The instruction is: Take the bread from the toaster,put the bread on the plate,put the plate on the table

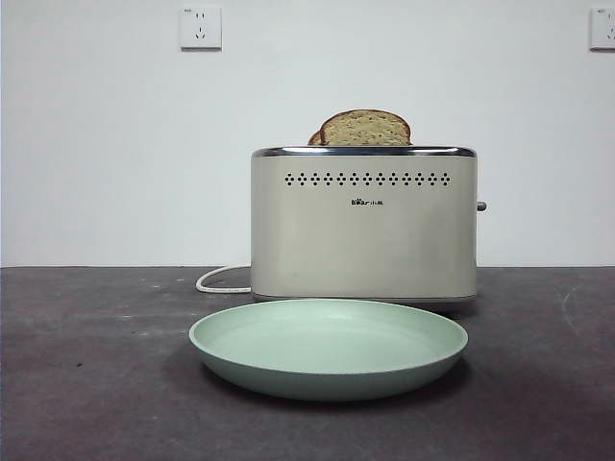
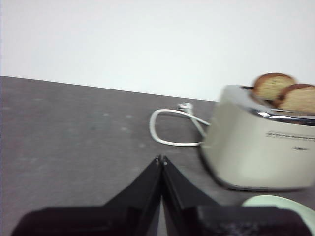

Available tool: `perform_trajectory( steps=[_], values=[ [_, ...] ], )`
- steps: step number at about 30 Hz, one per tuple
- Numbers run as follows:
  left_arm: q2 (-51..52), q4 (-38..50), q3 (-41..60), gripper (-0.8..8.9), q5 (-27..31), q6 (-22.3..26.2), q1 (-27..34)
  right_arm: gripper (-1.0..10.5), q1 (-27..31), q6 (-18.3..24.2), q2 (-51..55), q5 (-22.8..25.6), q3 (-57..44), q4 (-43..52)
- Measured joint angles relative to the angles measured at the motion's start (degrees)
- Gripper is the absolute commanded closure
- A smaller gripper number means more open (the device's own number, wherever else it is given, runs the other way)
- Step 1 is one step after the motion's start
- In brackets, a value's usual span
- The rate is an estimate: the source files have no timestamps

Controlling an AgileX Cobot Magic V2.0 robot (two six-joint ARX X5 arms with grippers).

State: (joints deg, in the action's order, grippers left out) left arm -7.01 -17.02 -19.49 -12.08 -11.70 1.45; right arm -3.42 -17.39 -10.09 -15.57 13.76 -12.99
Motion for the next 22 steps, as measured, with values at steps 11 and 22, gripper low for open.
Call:
perform_trajectory(
  steps=[11,22],
  values=[
    [-15.26,-7.89,-16.17,8.2,-11.17,0.02,-0.02,9.6,0.0,6.75,-19.98,-11.5,24.09,-18.45],
    [-20.2,-18.99,-26.27,8.21,-12.33,2.29,-0.02,9.6,-2.6,18.91,-35.67,-11.5,41.48,-39.76]
  ],
)
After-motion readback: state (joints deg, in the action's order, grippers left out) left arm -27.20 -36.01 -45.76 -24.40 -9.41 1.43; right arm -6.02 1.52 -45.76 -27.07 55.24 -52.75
